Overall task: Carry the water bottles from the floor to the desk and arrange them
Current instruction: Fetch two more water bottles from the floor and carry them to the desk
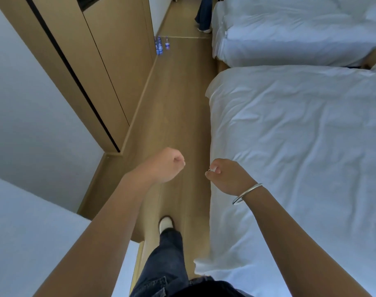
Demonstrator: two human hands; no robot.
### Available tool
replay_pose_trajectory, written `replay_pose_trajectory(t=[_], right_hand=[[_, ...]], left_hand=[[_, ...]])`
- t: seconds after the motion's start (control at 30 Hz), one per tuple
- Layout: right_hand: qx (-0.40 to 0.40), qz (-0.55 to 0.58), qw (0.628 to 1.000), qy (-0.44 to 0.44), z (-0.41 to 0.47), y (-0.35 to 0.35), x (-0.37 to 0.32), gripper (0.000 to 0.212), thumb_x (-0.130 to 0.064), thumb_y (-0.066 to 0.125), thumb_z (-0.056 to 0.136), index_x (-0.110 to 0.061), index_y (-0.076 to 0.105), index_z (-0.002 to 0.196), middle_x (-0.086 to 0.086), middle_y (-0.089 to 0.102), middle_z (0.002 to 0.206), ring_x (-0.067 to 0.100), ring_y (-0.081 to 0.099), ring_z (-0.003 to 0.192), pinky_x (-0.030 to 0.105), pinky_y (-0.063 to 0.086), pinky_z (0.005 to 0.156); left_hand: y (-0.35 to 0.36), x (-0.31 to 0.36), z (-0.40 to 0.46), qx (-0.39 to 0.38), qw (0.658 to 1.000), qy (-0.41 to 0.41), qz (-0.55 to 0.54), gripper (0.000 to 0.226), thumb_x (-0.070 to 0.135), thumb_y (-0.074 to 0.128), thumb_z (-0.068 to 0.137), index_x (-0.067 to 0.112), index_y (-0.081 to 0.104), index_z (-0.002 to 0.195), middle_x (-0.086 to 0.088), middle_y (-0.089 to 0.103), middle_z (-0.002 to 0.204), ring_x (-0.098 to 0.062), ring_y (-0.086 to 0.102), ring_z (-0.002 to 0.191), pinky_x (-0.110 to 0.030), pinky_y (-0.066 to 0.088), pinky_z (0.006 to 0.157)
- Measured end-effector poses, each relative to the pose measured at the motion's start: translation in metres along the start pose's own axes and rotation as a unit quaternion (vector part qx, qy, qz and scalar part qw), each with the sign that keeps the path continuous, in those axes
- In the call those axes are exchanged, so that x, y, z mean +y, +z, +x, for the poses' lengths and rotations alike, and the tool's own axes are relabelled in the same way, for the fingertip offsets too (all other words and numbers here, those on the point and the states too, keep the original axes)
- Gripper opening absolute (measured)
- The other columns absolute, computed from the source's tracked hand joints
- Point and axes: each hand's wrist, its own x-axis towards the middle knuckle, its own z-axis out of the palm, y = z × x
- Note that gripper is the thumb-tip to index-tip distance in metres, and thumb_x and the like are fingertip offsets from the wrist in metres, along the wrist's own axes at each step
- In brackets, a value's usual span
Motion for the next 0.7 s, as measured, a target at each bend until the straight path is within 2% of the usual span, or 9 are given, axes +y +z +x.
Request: replay_pose_trajectory(t=[0.2, 0.33, 0.43, 0.57, 0.7], right_hand=[[0.002, 0.0, 1.0, 0.01, 0.087, -0.023, -0.017, 0.034, -0.031, 0.048, 0.092, -0.01, 0.056, 0.118, 0.008, 0.058, 0.121, 0.023, 0.053, 0.111, 0.027, 0.039, 0.092], [0.008, 0.014, 1.0, 0.026, 0.16, -0.052, -0.041, 0.033, -0.029, 0.051, 0.09, -0.007, 0.057, 0.114, 0.008, 0.06, 0.113, 0.023, 0.056, 0.103, 0.026, 0.04, 0.084], [0.018, 0.005, 1.0, 0.019, 0.218, -0.071, -0.063, 0.031, -0.023, 0.051, 0.09, -0.001, 0.059, 0.11, 0.012, 0.062, 0.106, 0.025, 0.058, 0.1, 0.031, 0.044, 0.086], [0.014, -0.002, 1.0, 0.021, 0.291, -0.079, -0.087, 0.027, -0.022, 0.051, 0.089, -0.002, 0.06, 0.105, 0.011, 0.064, 0.101, 0.025, 0.059, 0.097, 0.029, 0.045, 0.081], [0.013, 0.002, 1.0, 0.022, 0.35, -0.088, -0.101, 0.027, -0.022, 0.052, 0.088, -0.003, 0.061, 0.106, 0.012, 0.064, 0.105, 0.027, 0.059, 0.101, 0.033, 0.046, 0.088]], left_hand=[[-0.039, -0.006, 0.096, -0.01, 1.0, 0.01, 0.016, 0.024, 0.027, 0.045, 0.094, 0.019, 0.066, 0.104, 0.003, 0.066, 0.105, -0.017, 0.06, 0.101, -0.03, 0.046, 0.087], [-0.087, -0.011, 0.171, 0.005, 0.999, 0.007, 0.037, 0.021, 0.028, 0.048, 0.093, 0.02, 0.066, 0.099, 0.002, 0.067, 0.1, -0.02, 0.06, 0.098, -0.035, 0.048, 0.091], [-0.13, -0.017, 0.228, 0.014, 0.998, 0.016, 0.052, 0.019, 0.027, 0.048, 0.092, 0.019, 0.065, 0.097, 0.001, 0.067, 0.099, -0.022, 0.061, 0.098, -0.039, 0.048, 0.091], [-0.175, -0.028, 0.293, 0.005, 0.996, 0.012, 0.086, 0.023, 0.031, 0.048, 0.092, 0.019, 0.063, 0.106, -0.001, 0.065, 0.11, -0.023, 0.058, 0.104, -0.039, 0.046, 0.094], [-0.206, -0.035, 0.344, 0.01, 0.997, 0.013, 0.074, 0.025, 0.03, 0.049, 0.093, 0.016, 0.063, 0.11, -0.004, 0.064, 0.114, -0.024, 0.058, 0.107, -0.036, 0.046, 0.095]])
